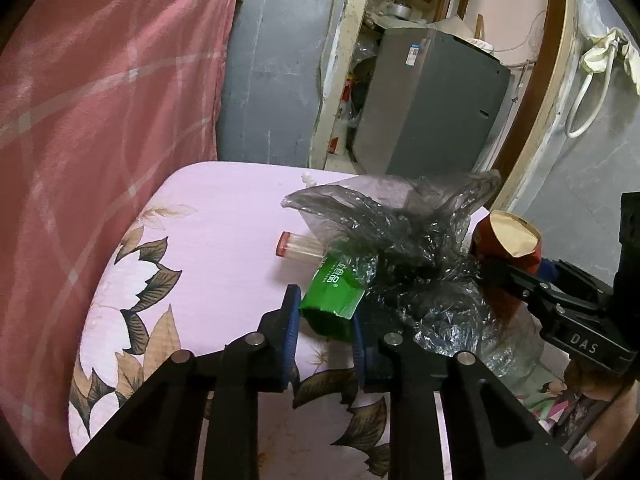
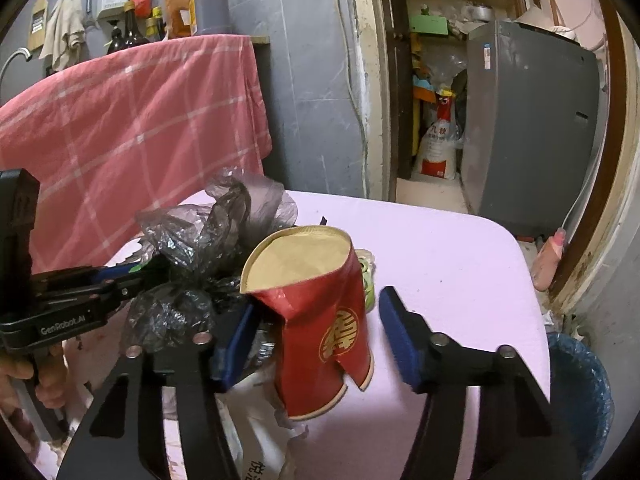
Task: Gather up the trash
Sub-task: 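Grasp the green packet with the left tool while the right tool grasps the red paper cup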
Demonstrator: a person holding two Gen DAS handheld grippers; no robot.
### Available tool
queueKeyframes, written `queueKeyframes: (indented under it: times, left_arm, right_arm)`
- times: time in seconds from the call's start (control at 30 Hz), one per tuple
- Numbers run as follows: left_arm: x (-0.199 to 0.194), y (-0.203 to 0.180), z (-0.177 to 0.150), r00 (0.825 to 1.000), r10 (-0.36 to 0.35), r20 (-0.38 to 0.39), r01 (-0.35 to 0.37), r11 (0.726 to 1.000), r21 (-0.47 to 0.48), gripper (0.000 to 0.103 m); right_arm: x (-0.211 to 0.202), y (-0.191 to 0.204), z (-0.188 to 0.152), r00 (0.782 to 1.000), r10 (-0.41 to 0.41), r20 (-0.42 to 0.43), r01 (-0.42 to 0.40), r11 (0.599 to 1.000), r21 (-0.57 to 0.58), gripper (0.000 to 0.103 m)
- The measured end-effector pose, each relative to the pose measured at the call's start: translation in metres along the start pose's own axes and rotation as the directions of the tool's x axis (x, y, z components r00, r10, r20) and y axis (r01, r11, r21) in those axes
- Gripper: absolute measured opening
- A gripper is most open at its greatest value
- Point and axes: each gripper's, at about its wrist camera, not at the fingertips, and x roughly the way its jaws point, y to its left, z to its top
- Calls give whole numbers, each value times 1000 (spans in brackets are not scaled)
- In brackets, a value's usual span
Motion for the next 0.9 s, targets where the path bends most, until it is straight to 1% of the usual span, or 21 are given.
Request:
queueKeyframes:
  times: [0.03,0.1,0.2,0.33,0.6,0.73,0.9]
  left_arm:
    - [-1,-1,-1,1000,5,5,-5,1000,1,19]
    - [-6,-3,-4,1000,16,18,-16,1000,4,2]
    - [-10,-2,-5,1000,7,25,-6,1000,-14,2]
    - [-17,-4,-7,999,14,44,-13,1000,-14,1]
    - [-40,-15,-6,993,31,112,-30,1000,-10,1]
    - [-50,-25,-4,990,44,137,-47,999,16,1]
    - [-64,-32,-3,980,80,182,-88,995,36,1]
  right_arm:
    - [0,0,0,1000,2,1,-2,1000,2,49]
    - [-1,1,0,1000,2,6,-2,1000,2,45]
    - [-3,0,-1,1000,8,18,-8,1000,6,43]
    - [-9,0,-3,999,14,38,-14,1000,13,41]
    - [-27,-3,-6,995,16,94,-18,1000,23,40]
    - [-40,-7,-6,991,13,130,-17,999,32,40]
    - [-53,-9,-5,987,8,160,-15,999,41,40]
